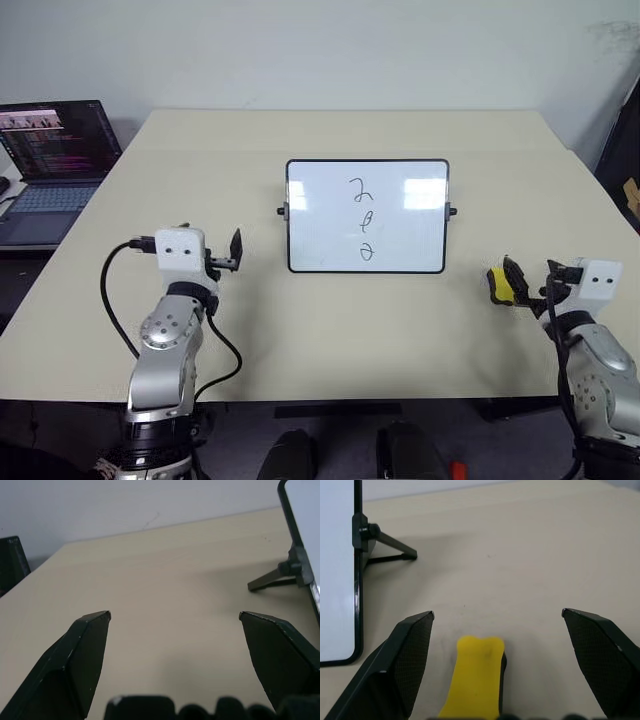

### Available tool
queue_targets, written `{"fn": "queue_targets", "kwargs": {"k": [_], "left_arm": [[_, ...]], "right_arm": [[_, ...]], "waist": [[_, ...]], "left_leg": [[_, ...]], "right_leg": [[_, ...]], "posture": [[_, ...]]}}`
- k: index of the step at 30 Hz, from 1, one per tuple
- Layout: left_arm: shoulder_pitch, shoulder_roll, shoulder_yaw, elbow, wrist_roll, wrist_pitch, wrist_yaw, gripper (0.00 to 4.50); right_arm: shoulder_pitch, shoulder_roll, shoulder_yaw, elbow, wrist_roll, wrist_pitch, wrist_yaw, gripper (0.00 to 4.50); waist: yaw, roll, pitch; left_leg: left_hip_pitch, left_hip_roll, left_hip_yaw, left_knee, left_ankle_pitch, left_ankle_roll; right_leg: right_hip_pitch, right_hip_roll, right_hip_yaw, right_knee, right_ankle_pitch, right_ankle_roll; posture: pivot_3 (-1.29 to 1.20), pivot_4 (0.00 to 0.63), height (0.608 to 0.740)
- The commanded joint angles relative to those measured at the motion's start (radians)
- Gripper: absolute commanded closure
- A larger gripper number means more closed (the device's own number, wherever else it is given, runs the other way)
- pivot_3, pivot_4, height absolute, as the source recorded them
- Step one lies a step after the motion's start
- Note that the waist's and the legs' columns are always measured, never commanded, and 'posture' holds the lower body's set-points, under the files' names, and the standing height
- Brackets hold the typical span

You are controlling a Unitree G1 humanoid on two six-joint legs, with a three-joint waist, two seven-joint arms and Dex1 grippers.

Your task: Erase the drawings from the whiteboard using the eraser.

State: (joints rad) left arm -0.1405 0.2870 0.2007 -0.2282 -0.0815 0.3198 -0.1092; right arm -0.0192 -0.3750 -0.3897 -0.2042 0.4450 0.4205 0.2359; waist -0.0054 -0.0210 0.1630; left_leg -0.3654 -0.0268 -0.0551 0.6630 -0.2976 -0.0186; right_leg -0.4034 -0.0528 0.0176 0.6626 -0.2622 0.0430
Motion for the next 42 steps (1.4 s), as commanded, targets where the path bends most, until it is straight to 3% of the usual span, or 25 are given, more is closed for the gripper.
{"fn": "queue_targets", "kwargs": {"k": [1,6,11,17,20,24,30,42], "left_arm": [[-0.001,-0.009,-0.018,-0.030,-0.006,-0.028,-0.016,0.00],[-0.011,-0.008,0.006,-0.070,-0.081,0.008,-0.067,0.00],[-0.004,0.095,0.040,-0.102,-0.228,0.044,-0.262,0.00],[0.021,0.288,0.117,-0.085,-0.361,0.090,-0.483,0.00],[-0.052,0.377,0.061,-0.074,-0.411,0.113,-0.626,0.00],[-0.193,0.426,-0.050,-0.090,-0.459,0.163,-0.760,0.00],[-0.347,0.433,-0.188,-0.047,-0.443,0.129,-0.929,0.00],[-0.433,0.357,-0.224,0.098,-0.369,0.020,-0.945,0.00]], "right_arm": [[-0.005,0.003,-0.024,-0.034,0.010,0.020,-0.026,0.03],[-0.010,-0.004,0.002,-0.128,0.022,0.067,-0.044,0.03],[-0.042,0.008,-0.007,-0.184,0.106,0.144,-0.046,0.03],[-0.046,0.050,0.018,-0.276,0.110,0.199,-0.124,0.03],[-0.038,0.058,0.021,-0.363,0.144,0.303,-0.188,0.03],[-0.045,0.041,-0.016,-0.386,0.223,0.463,-0.236,0.03],[-0.099,-0.036,-0.001,-0.335,0.161,0.524,-0.263,0.03],[-0.177,-0.049,0.041,-0.145,0.070,0.488,-0.203,0.03]], "waist": [[0.001,0.000,0.000],[0.000,0.000,0.000],[-0.002,0.000,0.000],[-0.007,0.001,0.001],[0.002,0.001,0.001],[0.005,0.001,0.001],[-0.017,0.001,0.001],[-0.024,0.002,0.001]], "left_leg": [[0.000,0.000,0.000,0.000,0.000,0.000],[0.000,0.000,0.000,0.000,0.000,0.000],[0.000,0.001,0.000,0.000,0.000,0.000],[0.000,0.001,0.000,-0.001,0.000,0.000],[-0.001,0.000,-0.002,0.000,0.000,0.000],[-0.001,-0.002,-0.003,0.000,0.000,0.000],[-0.001,0.000,-0.001,-0.001,0.000,0.000],[-0.002,0.001,0.000,0.000,0.000,0.001]], "right_leg": [[0.000,0.000,0.000,0.000,0.000,0.000],[0.000,0.000,0.000,0.000,0.000,0.000],[0.000,0.000,0.000,0.000,0.000,0.000],[-0.001,0.001,0.000,0.000,0.000,0.000],[0.000,0.000,-0.001,-0.001,0.000,0.000],[0.001,0.002,-0.002,-0.001,0.000,0.000],[0.000,0.004,-0.001,-0.002,-0.001,0.000],[-0.001,0.005,0.000,-0.002,-0.001,0.000]], "posture": [[0.00,0.150,0.740],[0.00,0.150,0.740],[0.00,0.150,0.740],[0.00,0.150,0.740],[0.00,0.150,0.740],[0.00,0.150,0.740],[0.00,0.150,0.740],[0.00,0.150,0.740]]}}
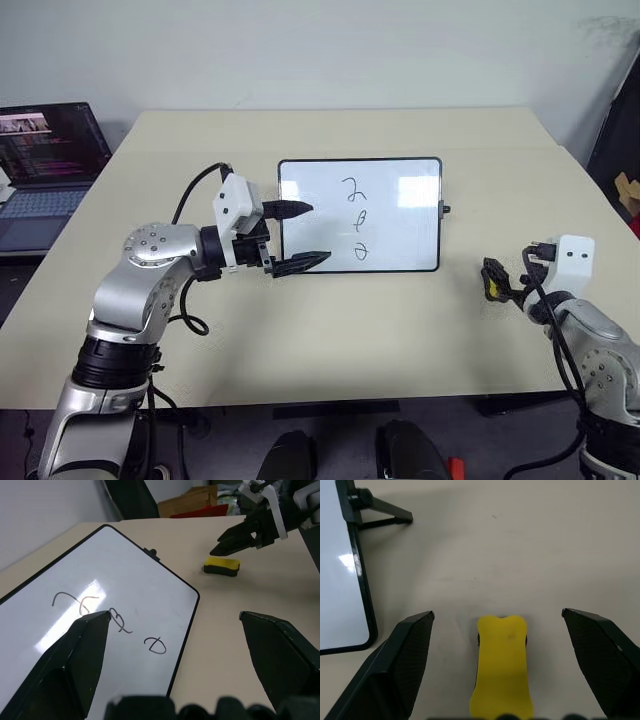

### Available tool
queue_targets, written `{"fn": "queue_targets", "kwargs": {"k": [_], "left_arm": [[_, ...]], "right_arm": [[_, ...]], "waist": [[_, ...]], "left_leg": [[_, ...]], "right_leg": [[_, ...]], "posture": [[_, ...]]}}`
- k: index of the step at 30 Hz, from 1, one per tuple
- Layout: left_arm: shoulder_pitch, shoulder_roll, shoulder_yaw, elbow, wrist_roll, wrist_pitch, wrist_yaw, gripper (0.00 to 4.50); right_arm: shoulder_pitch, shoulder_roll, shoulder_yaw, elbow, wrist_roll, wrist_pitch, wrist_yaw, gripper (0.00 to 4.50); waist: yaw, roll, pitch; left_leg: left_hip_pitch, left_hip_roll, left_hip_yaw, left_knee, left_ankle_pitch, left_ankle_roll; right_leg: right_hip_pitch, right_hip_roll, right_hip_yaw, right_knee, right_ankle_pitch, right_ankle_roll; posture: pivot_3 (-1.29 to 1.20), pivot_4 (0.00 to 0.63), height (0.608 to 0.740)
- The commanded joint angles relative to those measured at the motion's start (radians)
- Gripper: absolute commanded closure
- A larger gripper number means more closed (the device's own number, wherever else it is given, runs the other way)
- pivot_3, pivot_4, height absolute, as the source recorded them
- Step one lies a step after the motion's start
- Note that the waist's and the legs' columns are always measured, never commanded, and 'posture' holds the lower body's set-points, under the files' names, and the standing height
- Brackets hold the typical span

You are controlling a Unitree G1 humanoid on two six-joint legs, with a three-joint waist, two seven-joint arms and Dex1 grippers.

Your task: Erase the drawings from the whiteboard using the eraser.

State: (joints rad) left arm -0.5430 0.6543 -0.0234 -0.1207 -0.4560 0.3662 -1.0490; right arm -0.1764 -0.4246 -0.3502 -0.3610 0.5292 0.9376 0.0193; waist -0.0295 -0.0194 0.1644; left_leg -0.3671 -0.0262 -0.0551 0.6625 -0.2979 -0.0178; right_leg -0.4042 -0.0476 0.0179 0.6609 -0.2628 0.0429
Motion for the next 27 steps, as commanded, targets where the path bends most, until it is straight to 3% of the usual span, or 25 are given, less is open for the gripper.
{"fn": "queue_targets", "kwargs": {"k": [1,21,23,27], "left_arm": [[-0.032,-0.012,-0.001,-0.010,0.006,-0.027,-0.007,0.00],[-0.004,-0.029,-0.018,-0.048,0.008,-0.011,-0.010,0.00],[-0.003,-0.028,-0.019,-0.048,0.009,-0.011,-0.009,0.00],[-0.003,-0.029,-0.018,-0.048,0.009,-0.011,-0.007,0.00]], "right_arm": [[-0.023,0.002,0.002,0.024,-0.021,-0.036,0.017,0.03],[-0.060,0.001,0.055,0.150,-0.127,-0.100,0.080,0.03],[-0.060,-0.002,0.056,0.159,-0.135,-0.098,0.086,0.41],[-0.062,0.001,0.053,0.166,-0.147,-0.102,0.092,1.64]], "waist": [[0.000,0.000,0.000],[0.000,0.000,0.000],[-0.001,0.000,0.000],[-0.001,0.000,0.000]], "left_leg": [[0.000,0.000,0.000,0.000,0.000,0.000],[0.000,0.000,0.000,0.000,0.000,0.000],[0.000,0.000,0.000,0.000,0.000,0.000],[0.000,0.000,0.000,0.000,0.000,0.000]], "right_leg": [[0.000,0.000,0.000,0.000,0.000,0.000],[0.000,0.000,0.000,0.001,0.000,0.000],[0.000,0.000,0.000,0.001,0.000,0.000],[0.000,0.000,0.000,0.001,0.000,0.000]], "posture": [[0.00,0.150,0.740],[0.00,0.150,0.740],[0.00,0.150,0.740],[0.00,0.150,0.740]]}}
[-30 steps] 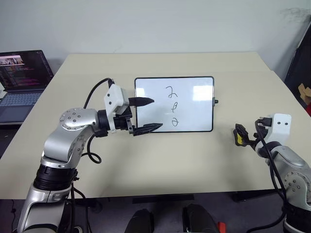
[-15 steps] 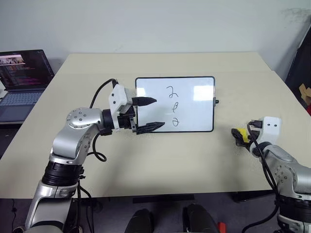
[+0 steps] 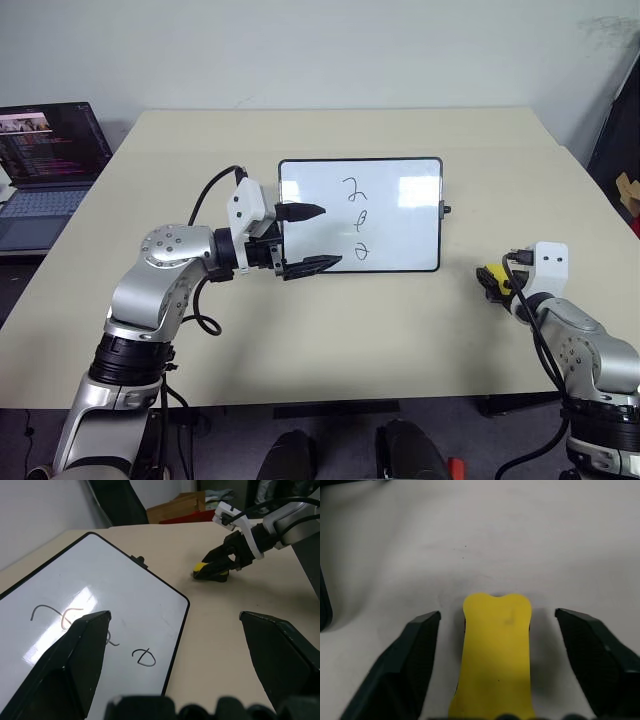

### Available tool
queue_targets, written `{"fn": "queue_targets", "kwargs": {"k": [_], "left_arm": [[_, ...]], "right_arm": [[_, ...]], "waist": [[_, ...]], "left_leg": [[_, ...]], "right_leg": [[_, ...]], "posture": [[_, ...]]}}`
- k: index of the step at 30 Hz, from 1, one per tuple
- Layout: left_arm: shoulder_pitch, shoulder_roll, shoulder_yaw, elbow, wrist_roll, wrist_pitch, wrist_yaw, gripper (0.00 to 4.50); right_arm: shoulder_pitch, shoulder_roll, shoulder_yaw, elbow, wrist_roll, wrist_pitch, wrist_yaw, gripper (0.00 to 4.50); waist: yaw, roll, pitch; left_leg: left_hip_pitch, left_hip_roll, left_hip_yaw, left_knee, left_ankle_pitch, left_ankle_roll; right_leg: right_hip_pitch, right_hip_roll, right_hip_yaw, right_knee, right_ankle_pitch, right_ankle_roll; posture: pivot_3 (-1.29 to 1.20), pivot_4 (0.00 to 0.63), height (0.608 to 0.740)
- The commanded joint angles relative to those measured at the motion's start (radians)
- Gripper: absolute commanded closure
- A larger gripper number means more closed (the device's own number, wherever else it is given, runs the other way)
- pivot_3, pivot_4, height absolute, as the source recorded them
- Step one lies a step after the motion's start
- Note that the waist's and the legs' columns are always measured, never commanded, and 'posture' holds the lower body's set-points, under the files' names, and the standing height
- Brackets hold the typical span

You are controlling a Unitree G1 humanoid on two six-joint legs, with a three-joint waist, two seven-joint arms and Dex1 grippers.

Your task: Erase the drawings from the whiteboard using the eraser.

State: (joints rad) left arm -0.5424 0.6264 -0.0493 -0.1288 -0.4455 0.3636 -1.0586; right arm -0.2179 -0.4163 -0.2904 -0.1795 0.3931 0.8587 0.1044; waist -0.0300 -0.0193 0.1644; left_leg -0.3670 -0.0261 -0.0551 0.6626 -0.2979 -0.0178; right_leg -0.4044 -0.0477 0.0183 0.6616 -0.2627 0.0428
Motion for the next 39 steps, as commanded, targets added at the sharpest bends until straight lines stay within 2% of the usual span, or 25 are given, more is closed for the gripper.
{"fn": "queue_targets", "kwargs": {"k": [1,3,5,8,11,16,19,23,28,33,39], "left_arm": [[-0.004,-0.001,0.009,-0.040,-0.003,-0.008,0.005,0.00],[-0.002,-0.001,0.011,-0.041,-0.003,-0.008,0.008,0.00],[0.004,0.001,0.012,-0.043,-0.001,-0.007,0.012,0.00],[0.015,0.005,0.021,-0.048,0.014,0.003,0.047,0.00],[0.013,-0.009,0.051,-0.021,0.082,0.003,0.179,0.00],[0.038,-0.030,0.106,-0.044,0.103,0.084,0.340,0.00],[0.045,-0.048,0.125,-0.067,0.110,0.125,0.411,0.00],[0.028,-0.061,0.140,-0.056,0.124,0.149,0.478,0.00],[0.010,-0.077,0.155,-0.064,0.074,0.200,0.478,0.00],[-0.004,-0.068,0.152,-0.052,0.051,0.227,0.447,0.00],[-0.018,-0.068,0.135,-0.053,0.053,0.238,0.430,0.00]], "right_arm": [[-0.021,-0.006,-0.007,-0.015,-0.013,-0.024,0.008,2.07],[-0.024,-0.001,-0.008,-0.010,-0.018,-0.024,0.010,2.81],[-0.025,0.004,-0.008,-0.008,-0.021,-0.025,0.013,3.30],[-0.025,0.007,-0.007,-0.019,-0.021,-0.036,0.021,3.30],[-0.006,-0.005,0.032,-0.085,-0.028,-0.122,0.087,3.30],[0.065,-0.062,0.192,-0.205,-0.136,-0.309,0.192,3.30],[0.058,-0.080,0.282,-0.216,-0.212,-0.431,0.236,3.30],[-0.017,-0.089,0.409,-0.185,-0.292,-0.543,0.317,3.30],[-0.197,-0.016,0.491,-0.044,-0.338,-0.558,0.342,3.30],[-0.438,0.076,0.554,0.221,-0.436,-0.653,0.324,3.30],[-0.637,0.150,0.565,0.510,-0.512,-0.769,0.291,3.30]], "waist": [[0.000,0.000,0.000],[0.000,0.000,0.000],[0.000,0.000,0.000],[0.000,0.000,0.000],[0.000,0.000,0.000],[-0.002,0.000,0.000],[-0.001,0.000,0.000],[-0.002,0.000,0.000],[0.000,-0.001,0.000],[-0.002,-0.001,0.000],[-0.002,-0.001,0.000]], "left_leg": [[0.000,0.000,0.000,0.000,0.000,0.000],[0.000,0.000,0.000,0.000,0.000,0.000],[0.000,0.000,0.000,0.000,0.000,0.000],[0.000,0.000,0.000,0.000,0.000,0.000],[0.000,0.000,0.000,0.000,0.000,0.000],[0.000,0.001,-0.001,0.000,0.000,0.000],[0.000,0.000,0.000,0.000,0.000,0.000],[0.001,0.000,-0.001,0.001,0.000,0.000],[0.001,0.000,-0.001,0.002,0.000,-0.001],[0.001,0.000,0.000,0.001,0.002,-0.004],[0.000,-0.001,-0.001,0.001,0.003,-0.005]], "right_leg": [[0.000,0.000,0.000,0.000,0.000,0.000],[0.000,0.000,0.000,0.000,0.000,0.000],[0.000,0.000,0.000,0.000,0.000,0.000],[0.000,0.000,0.000,0.000,0.000,0.000],[0.000,0.000,0.000,0.000,0.000,0.000],[0.000,0.000,0.000,0.000,0.000,0.000],[0.000,0.000,0.000,0.000,0.000,0.000],[0.000,0.000,0.000,0.001,0.000,0.000],[0.000,0.000,-0.001,0.001,0.000,0.000],[-0.001,-0.001,-0.001,0.001,0.000,0.000],[-0.002,-0.005,-0.001,0.000,0.000,0.000]], "posture": [[0.00,0.150,0.740],[0.00,0.150,0.740],[0.00,0.150,0.740],[0.00,0.150,0.740],[0.00,0.150,0.740],[0.00,0.150,0.740],[0.00,0.150,0.740],[0.00,0.150,0.740],[0.00,0.150,0.740],[0.00,0.150,0.740],[0.00,0.150,0.740]]}}
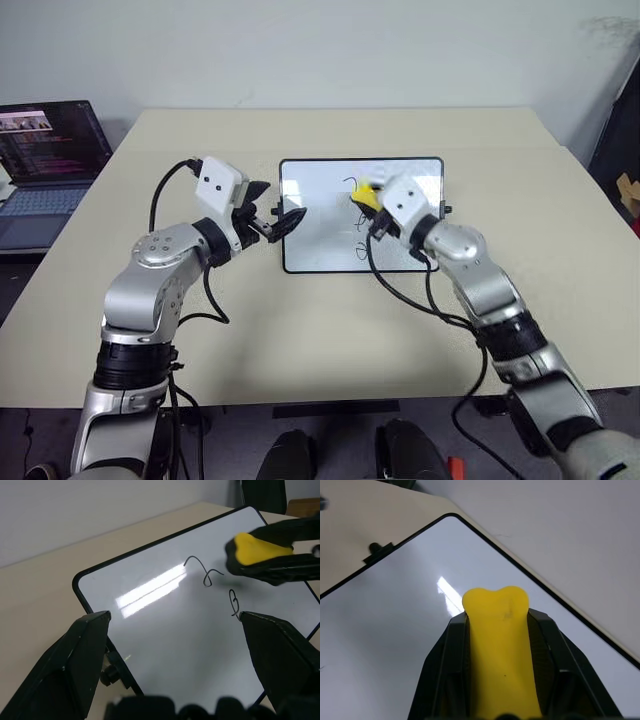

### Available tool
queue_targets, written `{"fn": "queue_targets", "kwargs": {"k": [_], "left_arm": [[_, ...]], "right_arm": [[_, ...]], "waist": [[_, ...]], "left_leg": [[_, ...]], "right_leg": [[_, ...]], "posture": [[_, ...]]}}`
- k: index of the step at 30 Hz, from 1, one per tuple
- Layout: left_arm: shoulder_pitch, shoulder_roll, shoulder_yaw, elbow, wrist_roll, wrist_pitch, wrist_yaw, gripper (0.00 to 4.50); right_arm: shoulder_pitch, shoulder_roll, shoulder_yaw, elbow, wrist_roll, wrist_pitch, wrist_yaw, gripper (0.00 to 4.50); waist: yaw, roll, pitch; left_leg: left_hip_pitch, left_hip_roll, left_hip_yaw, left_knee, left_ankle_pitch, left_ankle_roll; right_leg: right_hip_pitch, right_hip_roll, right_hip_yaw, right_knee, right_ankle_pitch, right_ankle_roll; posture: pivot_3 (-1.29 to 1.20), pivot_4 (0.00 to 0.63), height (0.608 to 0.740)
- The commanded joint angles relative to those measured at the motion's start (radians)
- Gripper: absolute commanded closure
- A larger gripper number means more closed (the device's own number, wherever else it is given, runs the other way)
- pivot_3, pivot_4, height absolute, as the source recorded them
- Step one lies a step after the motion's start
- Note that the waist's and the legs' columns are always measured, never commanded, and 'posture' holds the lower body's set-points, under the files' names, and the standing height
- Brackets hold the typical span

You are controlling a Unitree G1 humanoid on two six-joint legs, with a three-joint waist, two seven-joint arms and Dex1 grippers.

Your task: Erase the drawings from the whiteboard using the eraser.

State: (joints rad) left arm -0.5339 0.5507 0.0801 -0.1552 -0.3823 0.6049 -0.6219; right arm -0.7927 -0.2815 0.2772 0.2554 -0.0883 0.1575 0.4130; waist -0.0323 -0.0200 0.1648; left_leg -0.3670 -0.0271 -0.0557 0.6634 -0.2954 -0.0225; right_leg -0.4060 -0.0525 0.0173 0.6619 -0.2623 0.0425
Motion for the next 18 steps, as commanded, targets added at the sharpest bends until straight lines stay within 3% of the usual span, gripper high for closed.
{"fn": "queue_targets", "kwargs": {"k": [1,18], "left_arm": [[-0.026,0.008,0.006,-0.029,-0.010,-0.002,-0.008,0.00],[-0.021,0.011,0.006,-0.034,-0.003,-0.018,-0.016,0.00]], "right_arm": [[-0.086,0.024,0.000,0.112,-0.043,-0.083,-0.020,3.30],[-0.247,0.116,-0.016,0.433,-0.128,-0.128,-0.079,3.30]], "waist": [[0.001,0.000,0.000],[-0.003,0.000,0.000]], "left_leg": [[0.000,0.000,0.000,0.000,0.000,0.000],[-0.001,0.000,0.000,0.000,0.000,0.000]], "right_leg": [[0.000,0.000,0.000,0.000,0.000,0.000],[-0.001,-0.001,0.000,0.001,0.000,0.000]], "posture": [[0.00,0.150,0.740],[0.00,0.150,0.740]]}}
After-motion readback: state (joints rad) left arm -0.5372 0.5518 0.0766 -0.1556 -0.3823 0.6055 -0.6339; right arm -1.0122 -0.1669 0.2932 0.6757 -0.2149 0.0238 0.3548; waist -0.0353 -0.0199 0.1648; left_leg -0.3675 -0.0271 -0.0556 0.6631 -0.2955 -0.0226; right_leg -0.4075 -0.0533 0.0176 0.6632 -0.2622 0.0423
